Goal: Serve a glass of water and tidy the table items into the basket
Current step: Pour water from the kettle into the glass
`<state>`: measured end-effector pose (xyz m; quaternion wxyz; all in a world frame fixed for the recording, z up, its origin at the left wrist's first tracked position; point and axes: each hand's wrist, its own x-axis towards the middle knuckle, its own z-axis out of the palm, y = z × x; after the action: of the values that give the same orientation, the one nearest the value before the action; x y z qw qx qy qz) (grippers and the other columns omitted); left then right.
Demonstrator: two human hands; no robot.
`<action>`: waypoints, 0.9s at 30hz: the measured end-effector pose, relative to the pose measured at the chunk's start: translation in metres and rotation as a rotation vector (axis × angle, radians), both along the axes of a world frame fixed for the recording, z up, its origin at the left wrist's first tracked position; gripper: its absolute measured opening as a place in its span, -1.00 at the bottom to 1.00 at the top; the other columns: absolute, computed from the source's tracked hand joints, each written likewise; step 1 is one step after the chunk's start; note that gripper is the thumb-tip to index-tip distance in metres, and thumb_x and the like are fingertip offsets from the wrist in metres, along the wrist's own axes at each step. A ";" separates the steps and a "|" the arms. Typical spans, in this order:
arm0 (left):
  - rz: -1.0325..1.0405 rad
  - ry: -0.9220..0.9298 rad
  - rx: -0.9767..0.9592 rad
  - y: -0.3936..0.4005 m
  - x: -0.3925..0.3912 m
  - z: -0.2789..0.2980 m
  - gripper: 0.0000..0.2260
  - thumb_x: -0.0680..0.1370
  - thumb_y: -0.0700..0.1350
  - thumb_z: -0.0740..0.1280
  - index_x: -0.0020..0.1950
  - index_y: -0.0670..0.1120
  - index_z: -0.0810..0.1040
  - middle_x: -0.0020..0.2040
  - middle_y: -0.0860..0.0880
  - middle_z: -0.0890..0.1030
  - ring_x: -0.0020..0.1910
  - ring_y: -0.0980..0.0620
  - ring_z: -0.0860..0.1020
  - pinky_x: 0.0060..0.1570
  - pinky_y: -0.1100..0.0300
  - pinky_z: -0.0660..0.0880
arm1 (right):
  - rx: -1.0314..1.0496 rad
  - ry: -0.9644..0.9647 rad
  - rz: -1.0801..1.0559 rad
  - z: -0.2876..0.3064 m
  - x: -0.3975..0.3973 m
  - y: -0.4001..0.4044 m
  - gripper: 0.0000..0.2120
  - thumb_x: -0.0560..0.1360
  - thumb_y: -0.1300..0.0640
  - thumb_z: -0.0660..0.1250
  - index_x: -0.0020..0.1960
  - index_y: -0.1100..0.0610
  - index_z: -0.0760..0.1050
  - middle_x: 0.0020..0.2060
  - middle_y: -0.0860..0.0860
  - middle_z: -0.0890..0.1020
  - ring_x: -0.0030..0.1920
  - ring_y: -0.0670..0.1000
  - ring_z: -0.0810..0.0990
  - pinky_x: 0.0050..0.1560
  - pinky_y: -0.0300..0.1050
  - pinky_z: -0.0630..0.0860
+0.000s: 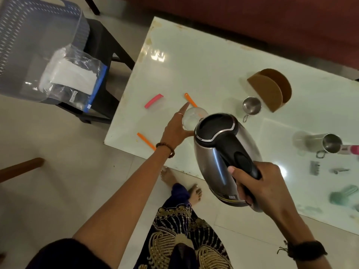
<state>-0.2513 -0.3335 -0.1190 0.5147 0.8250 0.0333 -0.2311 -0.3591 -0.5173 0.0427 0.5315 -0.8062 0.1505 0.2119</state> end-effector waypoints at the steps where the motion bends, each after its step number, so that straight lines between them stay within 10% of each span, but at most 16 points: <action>1: 0.013 0.017 -0.006 0.000 0.003 -0.002 -0.20 0.34 -0.09 0.49 0.48 -0.03 0.15 0.44 -0.05 0.32 0.34 -0.08 0.37 0.24 -0.09 0.43 | -0.009 0.010 0.005 -0.002 0.000 0.000 -0.53 0.44 0.08 0.41 -0.63 0.06 0.42 -0.71 0.03 0.47 -0.68 -0.14 0.41 -0.56 -0.40 0.37; 27: -0.011 0.040 0.077 -0.001 0.003 0.002 -0.31 0.40 -0.24 0.40 0.47 -0.04 0.20 0.30 -0.20 0.48 0.19 -0.26 0.49 0.12 0.29 0.29 | -0.177 0.211 0.007 0.001 0.035 0.020 -0.63 0.43 -0.01 0.33 -0.40 0.26 0.47 -0.63 0.05 0.49 -0.61 -0.02 0.40 -0.50 -0.19 0.42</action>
<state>-0.2485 -0.3345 -0.1168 0.4803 0.8397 0.0477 -0.2489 -0.3243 -0.4974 0.0434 0.4388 -0.8237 0.2207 0.2832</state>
